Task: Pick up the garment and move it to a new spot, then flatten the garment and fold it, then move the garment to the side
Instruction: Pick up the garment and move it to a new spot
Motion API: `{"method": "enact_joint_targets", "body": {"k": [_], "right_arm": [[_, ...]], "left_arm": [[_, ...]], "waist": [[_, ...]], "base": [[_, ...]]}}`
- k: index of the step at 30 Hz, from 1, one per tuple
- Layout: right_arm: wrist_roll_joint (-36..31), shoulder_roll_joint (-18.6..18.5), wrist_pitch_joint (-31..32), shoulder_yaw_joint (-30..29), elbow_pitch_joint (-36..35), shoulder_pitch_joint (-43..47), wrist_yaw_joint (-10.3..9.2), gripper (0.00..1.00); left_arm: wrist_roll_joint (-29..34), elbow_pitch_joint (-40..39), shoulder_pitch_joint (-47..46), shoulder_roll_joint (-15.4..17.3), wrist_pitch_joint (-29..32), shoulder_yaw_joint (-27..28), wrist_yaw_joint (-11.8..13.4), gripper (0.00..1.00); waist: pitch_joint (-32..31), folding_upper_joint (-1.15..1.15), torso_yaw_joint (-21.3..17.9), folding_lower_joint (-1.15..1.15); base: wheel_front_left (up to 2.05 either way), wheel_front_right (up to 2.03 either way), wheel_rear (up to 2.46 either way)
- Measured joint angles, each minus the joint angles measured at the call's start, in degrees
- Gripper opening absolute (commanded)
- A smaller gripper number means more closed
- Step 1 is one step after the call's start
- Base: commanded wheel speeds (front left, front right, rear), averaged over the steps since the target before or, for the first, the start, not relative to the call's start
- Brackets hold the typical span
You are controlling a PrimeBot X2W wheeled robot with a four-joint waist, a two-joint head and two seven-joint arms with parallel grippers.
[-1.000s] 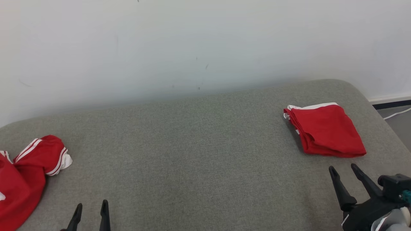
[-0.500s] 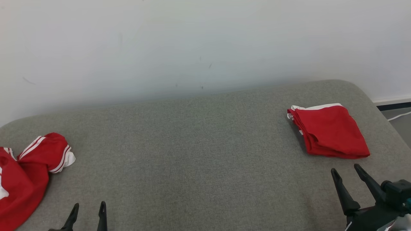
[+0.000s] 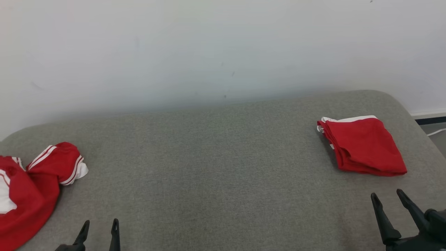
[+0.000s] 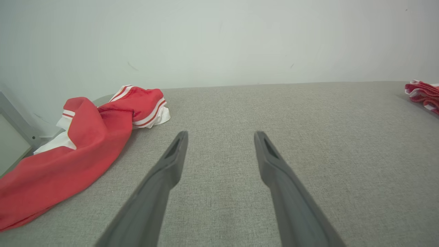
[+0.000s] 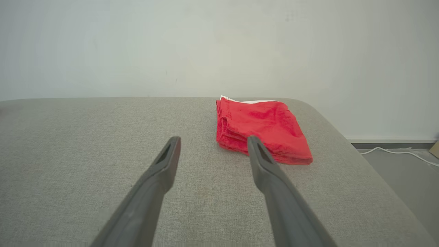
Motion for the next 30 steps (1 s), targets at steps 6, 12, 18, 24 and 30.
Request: {"method": "enact_joint_targets", "body": {"k": [6, 12, 18, 24, 30], "right_arm": [[-1.16, 1.34, 0.0, -1.96, -0.9, 1.47, 0.0, 1.0], [-2.16, 2.52, 0.0, -1.44, -1.55, 1.94, -0.01, 1.0], [-3.3, 3.45, 0.78, 0.76, -1.79, -0.12, 0.0, 1.0], [-3.81, 4.08, 1.59, 2.09, -1.32, -2.2, 0.0, 1.0], [-3.82, 4.65, 2.08, 2.68, -0.8, -2.64, 0.07, 1.0]], "left_arm": [[0.89, -0.81, -0.03, -0.03, 1.53, 0.62, 0.0, 1.0], [1.3, -1.36, -0.03, -0.12, 2.53, 1.24, 0.0, 1.0], [1.59, -2.31, 1.76, -0.38, 3.21, 4.27, 0.0, 1.0], [3.03, -3.65, 3.38, -1.49, 3.28, 6.21, 0.0, 1.0], [3.35, -4.64, 3.37, -1.62, 4.25, 5.86, 0.0, 1.0]], "waist": [[0.05, 0.0, 2.68, 0.0], [0.06, 0.0, 6.43, 0.0], [-0.03, 0.0, 10.97, 0.0], [-0.22, 0.0, 15.02, 0.0], [-0.53, 0.0, 20.0, 0.0]], "base": [[0.0, 0.0, 0.0], [0.0, 0.0, 0.0], [0.0, 0.0, 0.0], [0.0, 0.0, 0.0], [0.0, 0.0, 0.0]]}}
